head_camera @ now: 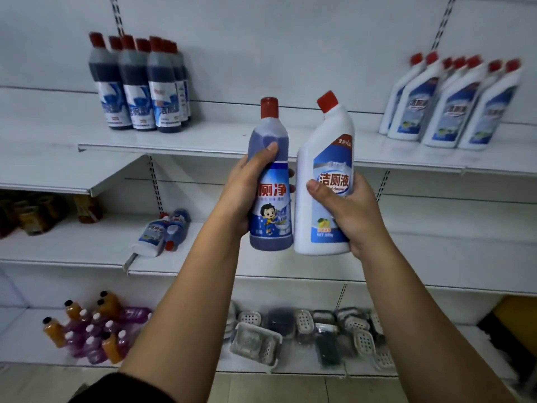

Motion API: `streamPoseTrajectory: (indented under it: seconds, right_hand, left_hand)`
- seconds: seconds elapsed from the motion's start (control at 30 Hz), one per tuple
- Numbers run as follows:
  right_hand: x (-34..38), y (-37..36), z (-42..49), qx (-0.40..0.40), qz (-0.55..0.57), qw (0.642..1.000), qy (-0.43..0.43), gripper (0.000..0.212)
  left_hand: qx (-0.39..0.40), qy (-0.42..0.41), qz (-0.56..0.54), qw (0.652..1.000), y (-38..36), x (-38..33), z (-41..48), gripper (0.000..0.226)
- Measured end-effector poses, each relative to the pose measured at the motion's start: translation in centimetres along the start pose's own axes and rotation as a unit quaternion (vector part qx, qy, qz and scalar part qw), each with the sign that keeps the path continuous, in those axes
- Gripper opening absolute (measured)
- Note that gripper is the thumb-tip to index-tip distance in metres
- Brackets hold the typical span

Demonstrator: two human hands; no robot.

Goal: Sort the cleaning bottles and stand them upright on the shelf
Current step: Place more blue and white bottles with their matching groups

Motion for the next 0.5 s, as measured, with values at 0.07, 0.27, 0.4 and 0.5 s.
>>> streamPoseTrajectory:
  seconds: [0.07, 0.27, 0.4, 0.5]
  right_hand:
    - [0.5, 0.2, 0.5, -0.001, 0.003, 1.000, 0.013, 0.072]
    - [1.6, 3.7, 2.6, -0.070, -0.017, 0.997, 0.041, 0.066]
    - [1.9, 7.3, 3.4, -0.128, -0.040, 0.989, 0.058, 0.066]
    - [1.7, 10.4, 3.9, -0.160, -0.061, 0.984, 0.054, 0.066]
  left_hand:
    - [0.008, -0.013, 0.012, 1.000, -0.8, -0.9, 0.6, 0.064]
    - [0.046, -0.046, 0.049, 0.997, -4.9, -2.2, 4.0, 0.045]
    - [0.088, -0.046, 0.057, 0.993, -8.6, -1.2, 6.5, 0.026]
    - [0.107, -0.052, 0.079, 0.990, -11.5, -0.2, 8.0, 0.019]
Point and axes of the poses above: each hand's wrist, its own z-axis towards the middle knuckle, its own y-axis out of the back of the hand, x = y × z, the point moved 3 cm from there along z, towards the middle knuckle, and after that the axes turned 11 degrees about y, right-handed, at the moved point
